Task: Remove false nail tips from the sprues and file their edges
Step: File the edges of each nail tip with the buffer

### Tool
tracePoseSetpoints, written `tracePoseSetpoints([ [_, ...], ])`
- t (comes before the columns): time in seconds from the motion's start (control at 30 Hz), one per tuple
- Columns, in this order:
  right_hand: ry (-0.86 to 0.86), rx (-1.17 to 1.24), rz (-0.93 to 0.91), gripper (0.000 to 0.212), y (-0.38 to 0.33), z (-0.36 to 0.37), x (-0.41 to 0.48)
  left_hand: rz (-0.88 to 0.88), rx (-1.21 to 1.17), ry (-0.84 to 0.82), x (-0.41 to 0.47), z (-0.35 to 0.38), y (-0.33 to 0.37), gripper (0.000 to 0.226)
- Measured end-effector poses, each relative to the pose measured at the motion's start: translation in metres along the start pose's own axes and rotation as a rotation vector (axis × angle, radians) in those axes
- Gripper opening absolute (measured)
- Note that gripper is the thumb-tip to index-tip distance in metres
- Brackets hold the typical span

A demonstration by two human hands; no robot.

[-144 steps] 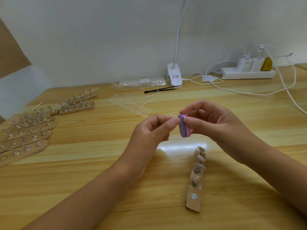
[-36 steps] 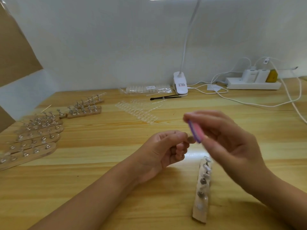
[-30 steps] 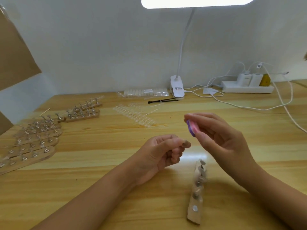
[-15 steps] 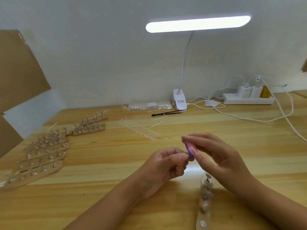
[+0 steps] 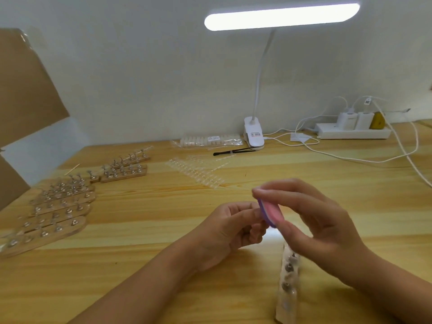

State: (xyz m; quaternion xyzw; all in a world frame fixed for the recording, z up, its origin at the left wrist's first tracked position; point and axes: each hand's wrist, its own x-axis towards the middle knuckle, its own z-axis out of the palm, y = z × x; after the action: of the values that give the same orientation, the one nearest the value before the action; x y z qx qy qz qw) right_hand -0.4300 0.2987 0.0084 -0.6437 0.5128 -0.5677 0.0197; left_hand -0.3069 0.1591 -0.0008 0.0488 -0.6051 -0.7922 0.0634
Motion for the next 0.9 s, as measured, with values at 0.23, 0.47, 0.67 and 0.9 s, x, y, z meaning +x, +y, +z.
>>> tracePoseSetpoints([
  [0.23, 0.01, 0.086, 0.027, 0.033, -0.0031, 0.0008, -0.0012, -0.004, -0.006, -0.025, 0.0001, 0.0012, -0.0007, 0.018],
  [0.47, 0.056, 0.114, 0.073, 0.035, 0.0002, -0.0008, 0.001, -0.018, -0.026, -0.009, 0.0001, 0.001, 0.0032, 0.017],
  [0.67, 0.064, 0.056, 0.105, 0.027, 0.0037, -0.0024, 0.0023, -0.021, -0.049, 0.007, 0.0005, 0.0025, 0.0034, 0.018],
  [0.9, 0.011, 0.038, 0.026, 0.028, -0.0009, 0.0013, 0.0018, -0.034, -0.064, -0.013, 0.0007, 0.0025, 0.0031, 0.014],
])
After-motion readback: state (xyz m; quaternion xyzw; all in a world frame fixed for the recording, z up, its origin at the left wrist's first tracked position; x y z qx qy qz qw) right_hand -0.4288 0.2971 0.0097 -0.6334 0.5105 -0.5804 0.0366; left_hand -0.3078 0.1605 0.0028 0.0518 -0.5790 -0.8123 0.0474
